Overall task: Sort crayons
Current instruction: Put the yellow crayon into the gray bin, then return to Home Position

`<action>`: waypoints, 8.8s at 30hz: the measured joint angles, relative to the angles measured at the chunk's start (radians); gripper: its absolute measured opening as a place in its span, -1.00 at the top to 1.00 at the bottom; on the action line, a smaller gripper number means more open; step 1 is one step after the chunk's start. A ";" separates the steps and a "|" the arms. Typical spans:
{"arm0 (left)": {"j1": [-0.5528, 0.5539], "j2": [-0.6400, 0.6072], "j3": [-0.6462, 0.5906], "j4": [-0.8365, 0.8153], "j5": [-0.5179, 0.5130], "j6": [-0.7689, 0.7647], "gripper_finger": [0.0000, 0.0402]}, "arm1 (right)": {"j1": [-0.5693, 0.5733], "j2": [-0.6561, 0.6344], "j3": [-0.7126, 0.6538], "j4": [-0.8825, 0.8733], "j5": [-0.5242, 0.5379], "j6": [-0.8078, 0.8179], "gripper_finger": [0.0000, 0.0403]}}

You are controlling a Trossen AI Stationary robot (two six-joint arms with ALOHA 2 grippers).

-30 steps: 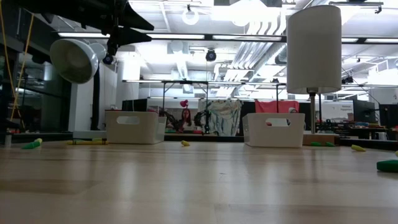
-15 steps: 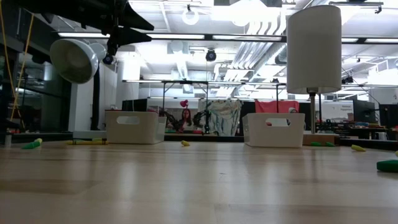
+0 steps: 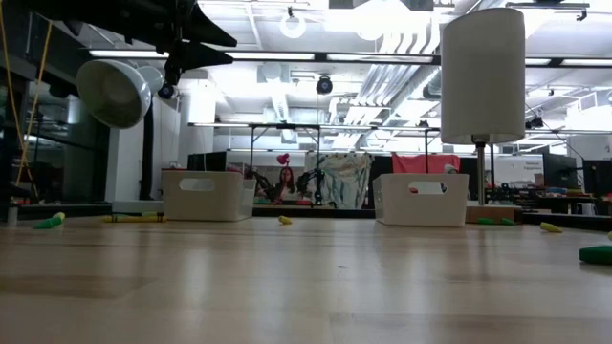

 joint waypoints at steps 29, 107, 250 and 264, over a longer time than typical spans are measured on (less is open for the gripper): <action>0.012 -0.084 0.000 0.000 0.061 -0.052 0.26 | -0.542 -0.396 -0.047 0.344 0.475 -1.097 0.00; 0.184 0.694 0.166 -0.864 0.028 0.108 0.26 | -0.941 -0.123 0.254 0.665 0.241 -1.851 0.00; 0.416 1.012 0.580 -0.824 -0.152 -0.339 0.94 | -0.953 -0.280 0.254 0.248 0.406 -1.728 0.00; 0.417 0.945 0.580 -0.821 -0.113 -0.275 0.41 | -0.953 -0.280 0.254 0.248 0.406 -1.730 0.00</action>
